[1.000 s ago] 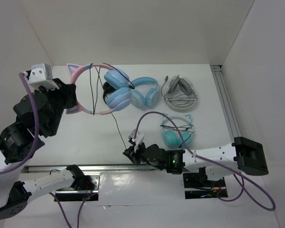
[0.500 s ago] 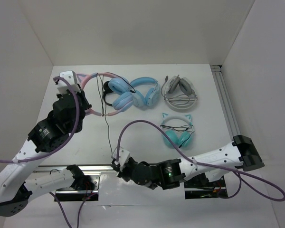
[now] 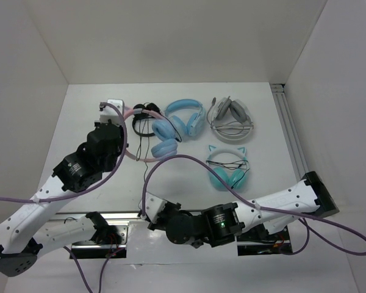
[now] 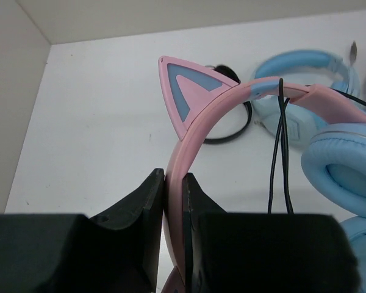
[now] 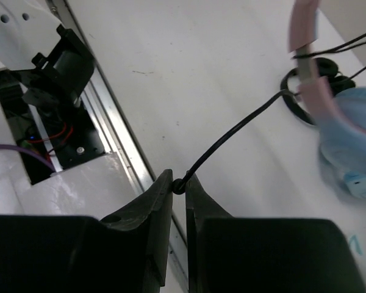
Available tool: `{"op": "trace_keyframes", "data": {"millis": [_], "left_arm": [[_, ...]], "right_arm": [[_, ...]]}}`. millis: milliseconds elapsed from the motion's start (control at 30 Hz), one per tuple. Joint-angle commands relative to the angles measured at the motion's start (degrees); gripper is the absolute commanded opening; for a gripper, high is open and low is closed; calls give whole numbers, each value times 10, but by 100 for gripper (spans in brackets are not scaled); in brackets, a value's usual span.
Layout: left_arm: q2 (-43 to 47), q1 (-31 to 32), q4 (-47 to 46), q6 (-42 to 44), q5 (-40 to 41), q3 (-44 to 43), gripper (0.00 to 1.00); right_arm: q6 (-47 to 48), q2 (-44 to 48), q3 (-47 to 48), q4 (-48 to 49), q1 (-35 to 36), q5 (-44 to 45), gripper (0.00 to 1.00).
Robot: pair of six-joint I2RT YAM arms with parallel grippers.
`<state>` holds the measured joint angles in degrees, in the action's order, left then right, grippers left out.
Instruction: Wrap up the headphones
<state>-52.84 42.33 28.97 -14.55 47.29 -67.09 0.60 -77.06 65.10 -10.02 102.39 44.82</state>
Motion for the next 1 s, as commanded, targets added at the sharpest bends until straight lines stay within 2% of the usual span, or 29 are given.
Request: {"op": "trace_keyframes", "data": {"millis": [0, 67, 200, 367, 433, 533, 700, 833, 967], "left_arm": [[11, 2, -62, 49, -70, 13, 0], [25, 2, -62, 62, -104, 21, 0], [37, 2, -42, 49, -90, 38, 0], [31, 2, -26, 40, -95, 28, 0], [26, 2, -18, 40, -106, 28, 0], [20, 2, -4, 29, -92, 22, 0], [20, 2, 23, -35, -29, 7, 0], [-11, -4, 92, -142, 42, -33, 0], [-22, -4, 106, -184, 54, -39, 0]], "right_arm": [[48, 0, 61, -70, 4, 47, 0], [63, 0, 89, -110, 4, 47, 0], [69, -13, 129, -172, 4, 30, 0], [92, -6, 129, -154, 4, 30, 0], [106, -6, 129, -148, 4, 55, 0], [111, 0, 142, -136, 4, 41, 0], [116, -22, 164, -131, 16, -3, 0], [130, -35, 164, -115, 21, -81, 0], [143, -48, 177, -115, 21, -114, 0]]}}
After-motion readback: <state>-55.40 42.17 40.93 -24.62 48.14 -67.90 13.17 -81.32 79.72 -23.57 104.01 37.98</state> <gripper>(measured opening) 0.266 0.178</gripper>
